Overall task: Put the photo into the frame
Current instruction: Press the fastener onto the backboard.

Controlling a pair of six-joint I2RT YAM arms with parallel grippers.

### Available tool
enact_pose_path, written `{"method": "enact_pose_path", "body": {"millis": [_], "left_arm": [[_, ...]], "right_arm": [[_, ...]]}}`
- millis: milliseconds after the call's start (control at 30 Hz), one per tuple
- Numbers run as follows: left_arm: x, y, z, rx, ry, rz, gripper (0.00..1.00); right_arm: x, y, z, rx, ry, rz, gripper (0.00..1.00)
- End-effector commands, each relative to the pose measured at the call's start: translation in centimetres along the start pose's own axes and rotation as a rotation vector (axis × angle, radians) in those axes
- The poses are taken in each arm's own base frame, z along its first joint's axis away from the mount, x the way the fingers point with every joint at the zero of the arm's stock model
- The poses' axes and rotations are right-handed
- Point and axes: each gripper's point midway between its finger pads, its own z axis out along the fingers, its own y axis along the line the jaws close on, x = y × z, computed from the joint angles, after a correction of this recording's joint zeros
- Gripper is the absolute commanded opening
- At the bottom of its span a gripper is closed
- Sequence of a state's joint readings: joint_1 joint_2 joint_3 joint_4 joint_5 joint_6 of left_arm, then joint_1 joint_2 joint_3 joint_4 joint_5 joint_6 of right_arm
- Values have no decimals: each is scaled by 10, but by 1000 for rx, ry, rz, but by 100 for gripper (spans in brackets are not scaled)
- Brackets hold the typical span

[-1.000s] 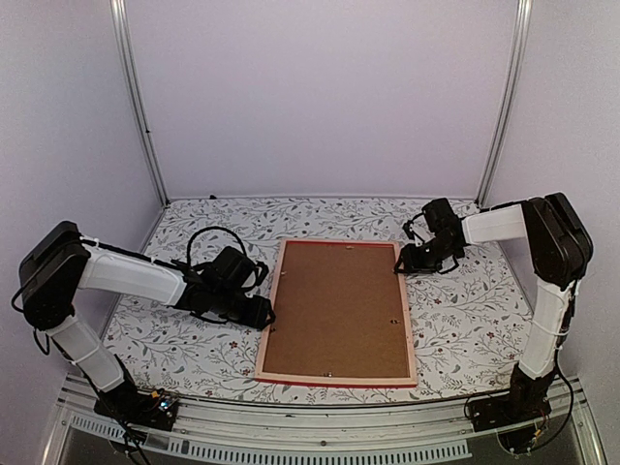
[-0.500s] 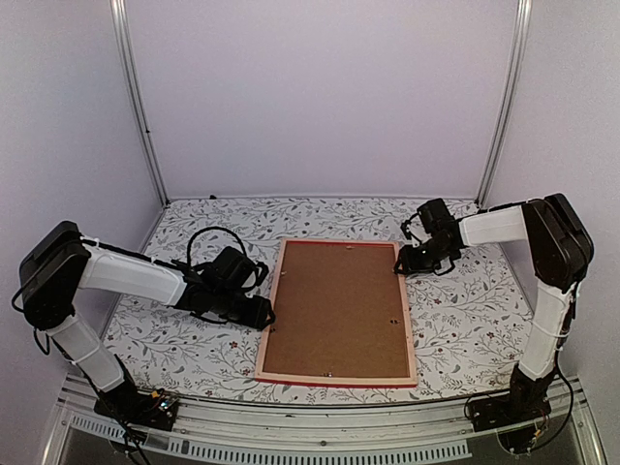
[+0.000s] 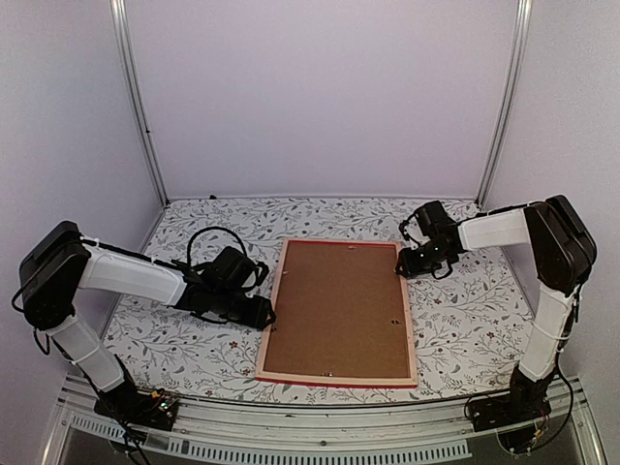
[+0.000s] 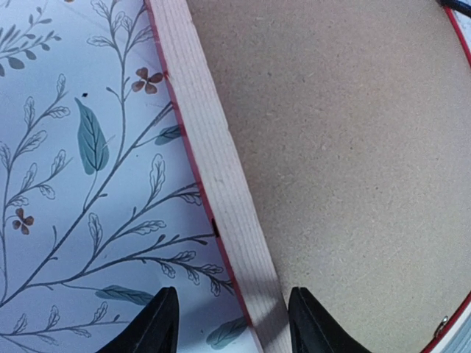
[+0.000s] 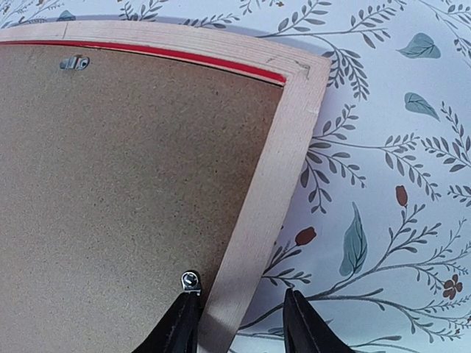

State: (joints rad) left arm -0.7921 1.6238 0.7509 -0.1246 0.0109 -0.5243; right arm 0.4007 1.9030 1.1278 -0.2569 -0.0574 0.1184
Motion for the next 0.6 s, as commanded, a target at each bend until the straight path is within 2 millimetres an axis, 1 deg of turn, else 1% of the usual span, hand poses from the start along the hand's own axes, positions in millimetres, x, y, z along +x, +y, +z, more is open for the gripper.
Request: {"method": "enact_pose_path", "body": {"millis": [0, 167, 233, 367, 567], "left_arm": [[6, 0, 5, -9, 13, 14, 54], [5, 0, 5, -8, 11, 13, 54], [5, 0, 4, -8, 10, 13, 54], [4, -1, 3, -8, 10, 16, 54], [3, -1, 3, -7, 9, 20, 54]], "right_arm": [[47, -30, 5, 147, 142, -23, 41], [38, -29, 3, 145, 110, -25, 40], [33, -24, 1, 118, 95, -23, 40], [19, -8, -5, 17, 57, -9, 40], [3, -1, -16, -57, 15, 26, 43]]}}
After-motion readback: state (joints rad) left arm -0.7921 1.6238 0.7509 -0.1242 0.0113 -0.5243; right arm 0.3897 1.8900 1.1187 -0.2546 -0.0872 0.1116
